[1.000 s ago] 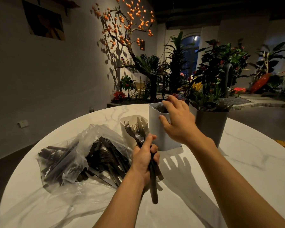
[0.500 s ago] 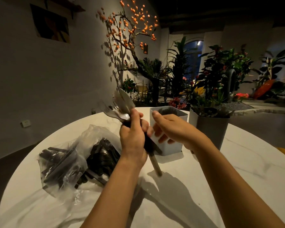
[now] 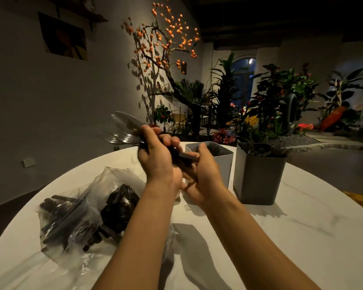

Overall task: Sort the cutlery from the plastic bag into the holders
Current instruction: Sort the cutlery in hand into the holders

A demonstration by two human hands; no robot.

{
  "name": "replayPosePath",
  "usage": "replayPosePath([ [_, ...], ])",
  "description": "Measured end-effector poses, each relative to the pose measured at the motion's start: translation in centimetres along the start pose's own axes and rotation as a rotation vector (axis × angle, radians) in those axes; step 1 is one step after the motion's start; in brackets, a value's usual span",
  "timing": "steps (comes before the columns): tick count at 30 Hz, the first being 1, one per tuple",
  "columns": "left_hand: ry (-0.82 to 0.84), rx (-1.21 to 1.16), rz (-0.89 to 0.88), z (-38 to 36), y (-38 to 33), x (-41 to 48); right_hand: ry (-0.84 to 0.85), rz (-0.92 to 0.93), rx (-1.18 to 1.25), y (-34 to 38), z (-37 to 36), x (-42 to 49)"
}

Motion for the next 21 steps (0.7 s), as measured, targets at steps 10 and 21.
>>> replayPosePath([
  [10,0.106,0.149,0.221,-1.0,2.2,-1.3,0.233,0.278,-0.437,3.5,0.4,-0.6],
  [21,0.398,0.833,0.355,-0.1,4.7,-3.0,0.101,0.418,-0.795,4.7,0.9,-0.4],
])
Point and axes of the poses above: each hand's wrist, its own x-axis towards the middle knuckle, its own z-axis out of the back of the hand, y = z × x, the point moved 4 cm from there along x, towards the middle knuckle, and after that the axes turned 4 degrees about z, right-handed, at the moved point
